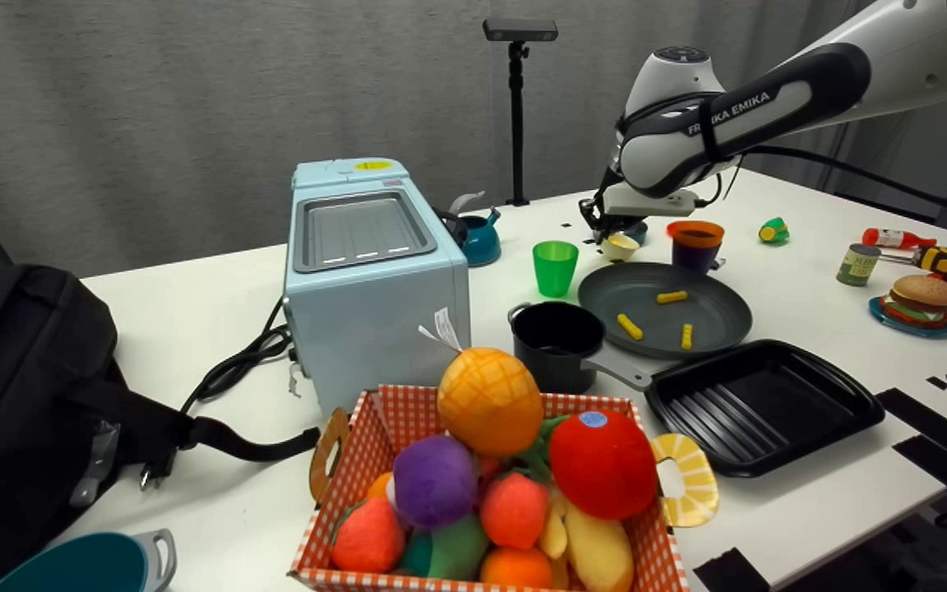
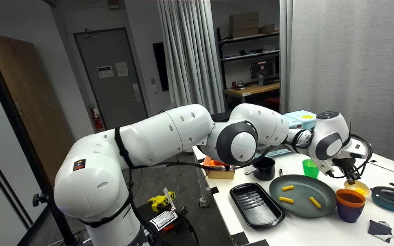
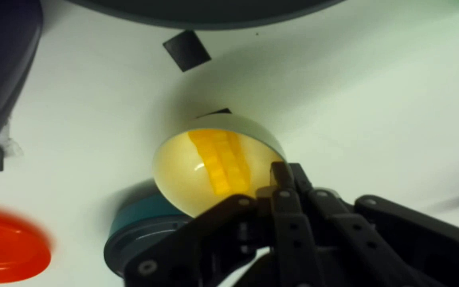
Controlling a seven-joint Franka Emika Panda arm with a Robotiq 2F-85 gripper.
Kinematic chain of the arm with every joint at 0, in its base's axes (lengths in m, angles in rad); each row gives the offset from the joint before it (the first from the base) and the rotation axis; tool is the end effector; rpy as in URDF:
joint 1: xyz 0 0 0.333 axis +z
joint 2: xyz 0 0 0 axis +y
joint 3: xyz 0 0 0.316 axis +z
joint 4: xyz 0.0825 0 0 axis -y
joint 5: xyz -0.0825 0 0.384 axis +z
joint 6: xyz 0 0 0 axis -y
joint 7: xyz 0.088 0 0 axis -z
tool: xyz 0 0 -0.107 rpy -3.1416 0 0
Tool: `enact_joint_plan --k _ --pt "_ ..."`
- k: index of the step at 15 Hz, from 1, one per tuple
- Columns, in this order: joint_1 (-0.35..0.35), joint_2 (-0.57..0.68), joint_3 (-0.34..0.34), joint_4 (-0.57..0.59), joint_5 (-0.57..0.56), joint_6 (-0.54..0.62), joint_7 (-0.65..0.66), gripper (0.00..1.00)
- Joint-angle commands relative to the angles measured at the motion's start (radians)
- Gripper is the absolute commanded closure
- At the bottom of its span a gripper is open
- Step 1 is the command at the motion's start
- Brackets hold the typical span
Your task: Pour the contents from the white bowl onto the gray plate
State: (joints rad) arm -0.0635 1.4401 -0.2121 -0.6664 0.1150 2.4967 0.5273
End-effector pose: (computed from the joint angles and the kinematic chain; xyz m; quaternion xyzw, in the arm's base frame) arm 0.8113 -0.1231 0.1094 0.9264 -0.3147 0.2063 0.0159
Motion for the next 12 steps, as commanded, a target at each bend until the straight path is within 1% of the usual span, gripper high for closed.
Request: enact_joint_plan --k 1,4,5,9,12 --pt "-0.012 -0.010 0.001 0.024 0.000 -0.016 -0.014 0.99" --pt "-0.029 -0.060 0.017 -0.004 0.002 -0.043 -0.077 0.99" --pt "-0.038 -0.076 0.025 -0.023 0.005 -0.029 -0.107 0.99" --pt "-0.077 -0.146 0.071 -0.075 0.021 -0.053 -0.241 0.99" --pt "-0.113 -0.215 0.116 -0.182 0.031 -0.044 -0.370 0.99"
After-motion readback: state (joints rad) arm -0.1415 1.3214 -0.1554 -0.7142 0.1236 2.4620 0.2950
